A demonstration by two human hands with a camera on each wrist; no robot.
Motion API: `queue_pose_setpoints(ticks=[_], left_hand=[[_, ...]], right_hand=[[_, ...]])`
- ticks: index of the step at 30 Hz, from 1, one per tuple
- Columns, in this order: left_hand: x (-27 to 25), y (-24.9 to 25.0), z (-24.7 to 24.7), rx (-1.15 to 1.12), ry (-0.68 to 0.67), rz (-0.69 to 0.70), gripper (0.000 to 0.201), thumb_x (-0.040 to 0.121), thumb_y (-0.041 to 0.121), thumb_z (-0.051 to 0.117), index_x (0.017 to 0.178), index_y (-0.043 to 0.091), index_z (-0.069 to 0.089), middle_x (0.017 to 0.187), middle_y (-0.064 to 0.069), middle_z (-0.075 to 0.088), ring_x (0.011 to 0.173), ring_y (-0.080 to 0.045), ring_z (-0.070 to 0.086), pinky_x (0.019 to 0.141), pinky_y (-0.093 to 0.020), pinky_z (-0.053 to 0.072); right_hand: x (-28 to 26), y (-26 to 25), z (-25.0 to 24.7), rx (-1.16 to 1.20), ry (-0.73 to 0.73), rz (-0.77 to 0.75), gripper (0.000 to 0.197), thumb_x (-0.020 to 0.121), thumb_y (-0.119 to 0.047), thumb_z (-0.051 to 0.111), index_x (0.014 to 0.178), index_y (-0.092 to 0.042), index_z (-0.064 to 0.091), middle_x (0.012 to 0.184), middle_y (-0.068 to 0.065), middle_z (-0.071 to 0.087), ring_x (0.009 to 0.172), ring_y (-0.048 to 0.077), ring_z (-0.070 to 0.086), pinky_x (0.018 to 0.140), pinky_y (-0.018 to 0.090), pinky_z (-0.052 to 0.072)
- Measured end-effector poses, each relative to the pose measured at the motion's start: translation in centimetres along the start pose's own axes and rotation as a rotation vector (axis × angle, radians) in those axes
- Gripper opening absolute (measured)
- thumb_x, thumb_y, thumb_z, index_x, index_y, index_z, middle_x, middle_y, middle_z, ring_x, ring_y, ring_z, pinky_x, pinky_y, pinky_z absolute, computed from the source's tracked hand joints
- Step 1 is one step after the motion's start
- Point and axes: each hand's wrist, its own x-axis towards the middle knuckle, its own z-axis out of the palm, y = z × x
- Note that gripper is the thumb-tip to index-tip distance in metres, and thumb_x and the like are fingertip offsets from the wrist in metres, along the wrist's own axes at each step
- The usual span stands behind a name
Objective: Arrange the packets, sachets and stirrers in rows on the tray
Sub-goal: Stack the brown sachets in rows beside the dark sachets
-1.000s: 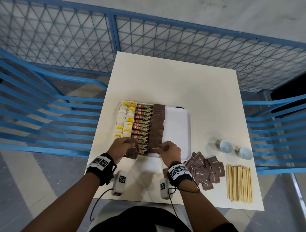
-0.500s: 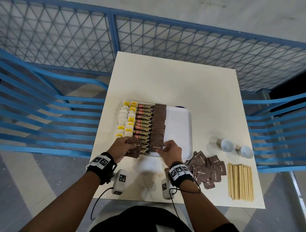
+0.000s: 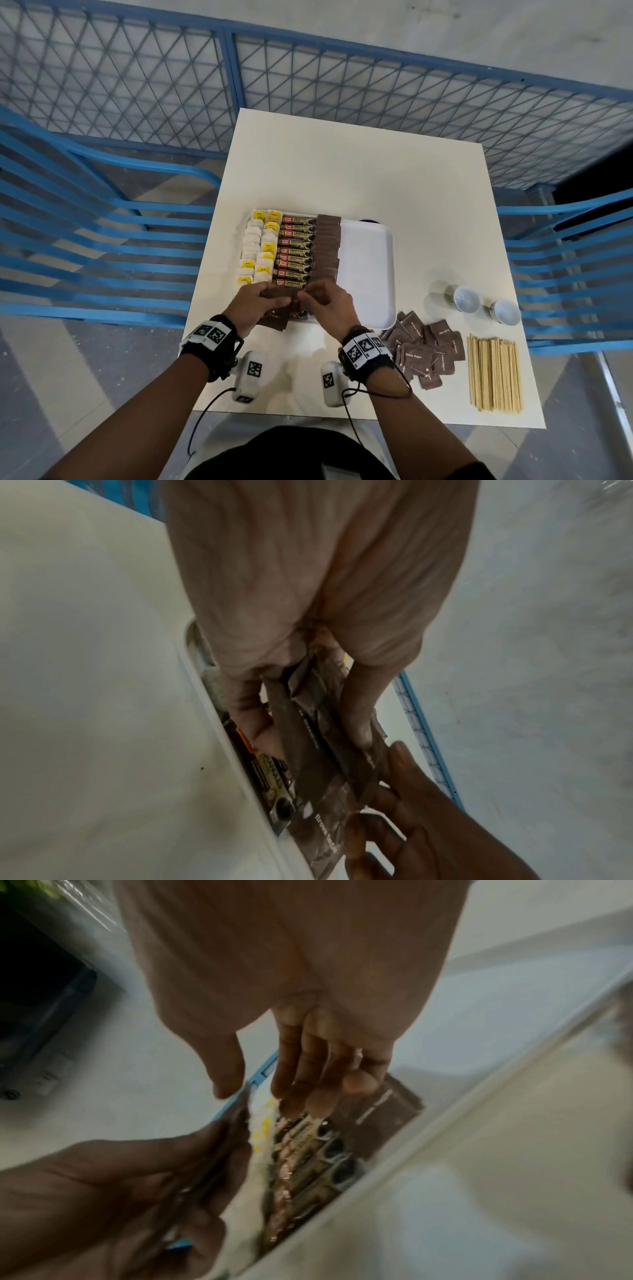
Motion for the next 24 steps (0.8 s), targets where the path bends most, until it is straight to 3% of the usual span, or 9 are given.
queue_pose_setpoints(ticks=[4, 7, 9, 13, 15, 17, 20, 24], left_hand=[[-0.2, -0.1, 0.1, 0.003, 0.000, 0.015, 0.031, 0.082, 0.001, 0.079, 0.111, -0.002, 0.068, 0.102, -0.017, 0.073, 0.092, -0.027, 0.071, 0.077, -0.035, 0.060], [-0.1, -0.2, 0.0, 0.002, 0.032, 0.026, 0.025, 0.089, 0.008, 0.075, 0.110, -0.002, 0.070, 0.109, -0.022, 0.073, 0.095, -0.029, 0.070, 0.087, -0.043, 0.059], [0.0, -0.4, 0.0, -0.004, 0.051, 0.012, 0.019, 0.093, 0.007, 0.070, 0.110, -0.003, 0.069, 0.110, -0.023, 0.072, 0.094, -0.030, 0.070, 0.087, -0.045, 0.059], [0.0, -0.6, -0.1, -0.059, 0.040, -0.047, 0.019, 0.094, -0.012, 0.055, 0.109, -0.007, 0.065, 0.100, -0.024, 0.070, 0.080, -0.035, 0.072, 0.071, -0.037, 0.063], [0.2, -0.9, -0.2, -0.052, 0.050, -0.054, 0.027, 0.091, -0.019, 0.050, 0.108, -0.005, 0.066, 0.104, -0.024, 0.070, 0.083, -0.037, 0.072, 0.073, -0.038, 0.063], [0.3, -1.1, -0.1, -0.044, 0.054, -0.054, 0.033, 0.089, -0.021, 0.048, 0.107, -0.002, 0.068, 0.110, -0.023, 0.070, 0.089, -0.037, 0.073, 0.079, -0.041, 0.062], [0.4, -1.5, -0.2, 0.003, 0.071, -0.043, 0.034, 0.090, -0.019, 0.053, 0.111, 0.002, 0.069, 0.123, -0.025, 0.067, 0.110, -0.043, 0.066, 0.098, -0.055, 0.054], [0.6, -2.1, -0.5, 0.015, 0.098, -0.036, 0.032, 0.089, -0.013, 0.062, 0.118, 0.000, 0.067, 0.122, -0.028, 0.067, 0.116, -0.049, 0.062, 0.100, -0.064, 0.050]], right_hand=[[0.5, -0.3, 0.5, -0.008, -0.019, -0.028, 0.014, 0.081, -0.030, 0.081, 0.090, -0.027, 0.070, 0.086, -0.005, 0.072, 0.079, 0.011, 0.069, 0.073, 0.027, 0.058], [0.6, -0.1, 0.0, 0.061, 0.027, -0.004, 0.014, 0.081, -0.023, 0.081, 0.090, -0.025, 0.070, 0.085, 0.000, 0.073, 0.078, 0.018, 0.071, 0.071, 0.032, 0.060], [0.6, 0.2, -0.7, 0.114, 0.049, 0.018, 0.013, 0.082, -0.016, 0.080, 0.090, -0.021, 0.070, 0.085, 0.003, 0.074, 0.078, 0.019, 0.072, 0.069, 0.032, 0.061], [0.3, 1.6, -2.8, 0.091, 0.111, 0.069, 0.011, 0.085, -0.014, 0.078, 0.092, -0.015, 0.070, 0.080, 0.004, 0.072, 0.058, 0.002, 0.064, 0.058, 0.016, 0.051], [-0.1, 2.6, -3.5, 0.005, 0.126, 0.086, 0.010, 0.085, -0.017, 0.078, 0.092, -0.016, 0.071, 0.072, -0.006, 0.068, 0.054, -0.005, 0.060, 0.058, 0.008, 0.044], [-0.5, 3.4, -3.5, -0.057, 0.121, 0.105, 0.011, 0.083, -0.018, 0.080, 0.089, -0.018, 0.071, 0.068, -0.010, 0.064, 0.054, -0.005, 0.058, 0.060, 0.007, 0.042], [-0.7, 4.2, -2.9, -0.075, 0.113, 0.126, 0.011, 0.080, -0.015, 0.081, 0.087, -0.017, 0.072, 0.069, -0.007, 0.064, 0.060, 0.003, 0.059, 0.064, 0.013, 0.046], [-0.3, 4.5, -1.9, -0.108, 0.136, 0.148, 0.015, 0.079, -0.021, 0.083, 0.081, -0.026, 0.068, 0.074, -0.005, 0.069, 0.071, 0.013, 0.066, 0.071, 0.023, 0.054]])
